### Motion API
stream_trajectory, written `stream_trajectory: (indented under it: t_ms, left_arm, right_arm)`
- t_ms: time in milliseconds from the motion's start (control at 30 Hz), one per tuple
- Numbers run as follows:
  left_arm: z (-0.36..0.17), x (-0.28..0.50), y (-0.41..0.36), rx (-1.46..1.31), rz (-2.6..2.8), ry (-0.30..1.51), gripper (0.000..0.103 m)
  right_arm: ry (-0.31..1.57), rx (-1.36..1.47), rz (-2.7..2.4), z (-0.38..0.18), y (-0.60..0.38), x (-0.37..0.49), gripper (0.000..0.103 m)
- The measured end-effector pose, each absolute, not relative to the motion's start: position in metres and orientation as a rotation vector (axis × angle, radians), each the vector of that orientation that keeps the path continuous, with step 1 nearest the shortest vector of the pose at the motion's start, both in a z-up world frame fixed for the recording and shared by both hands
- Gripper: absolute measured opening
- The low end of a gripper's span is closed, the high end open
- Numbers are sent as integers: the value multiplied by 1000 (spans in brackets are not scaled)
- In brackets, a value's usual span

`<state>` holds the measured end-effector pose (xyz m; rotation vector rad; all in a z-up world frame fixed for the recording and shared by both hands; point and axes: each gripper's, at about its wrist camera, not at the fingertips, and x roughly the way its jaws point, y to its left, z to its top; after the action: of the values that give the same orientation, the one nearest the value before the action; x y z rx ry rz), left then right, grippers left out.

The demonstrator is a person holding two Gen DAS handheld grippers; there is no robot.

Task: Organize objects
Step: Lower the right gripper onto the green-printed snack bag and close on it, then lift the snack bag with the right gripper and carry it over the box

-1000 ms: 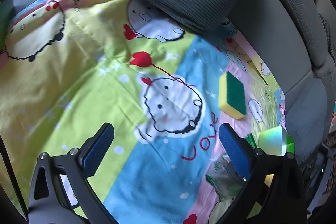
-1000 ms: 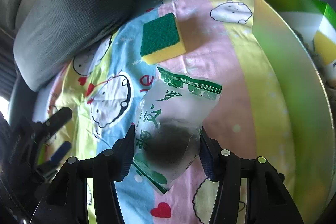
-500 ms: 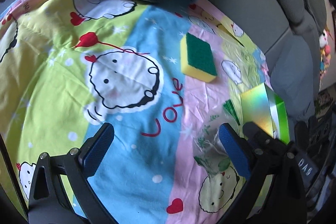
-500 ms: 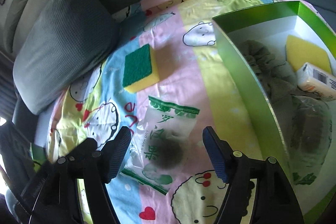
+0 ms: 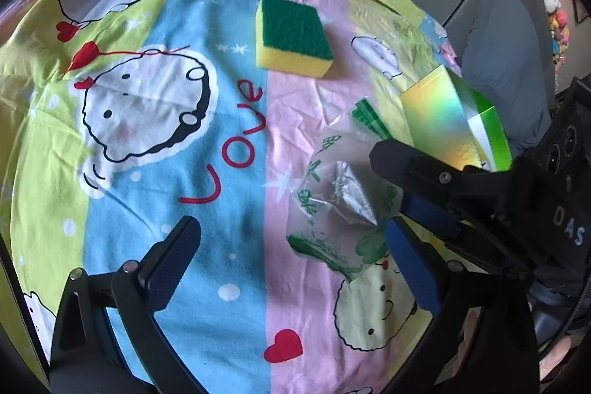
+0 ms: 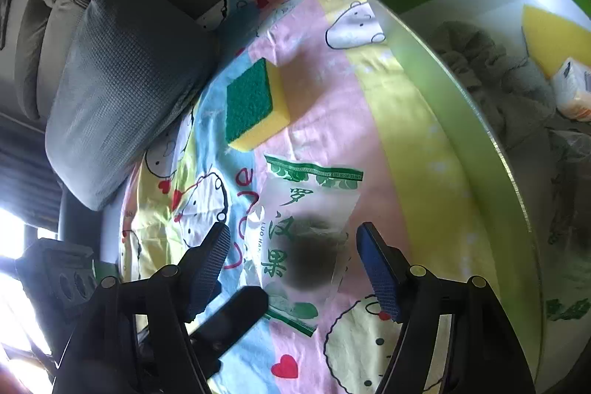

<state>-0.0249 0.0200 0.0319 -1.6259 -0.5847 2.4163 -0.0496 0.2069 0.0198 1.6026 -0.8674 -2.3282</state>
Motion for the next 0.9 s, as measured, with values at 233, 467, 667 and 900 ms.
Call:
stream_trajectory:
  t_ms: [233,467,667,900]
  left_arm:
    - [22,-29,25,-1678,2354,-586,97]
    - [22,-29,29,-1636,2308,-617,77]
    - [26,-27,38,-1600,2255,-649,55]
    - [63,-12,48,-1396,2352,-570,49]
  right_arm:
    - [-889,1655,-2274,4,201,-57,73]
    - [-918,1655,-2251,-7,200,-60,73]
    - [-949,1610,-2218,-8,202,-59,68]
    - [-970,1462,-2249,20,207,-47,63]
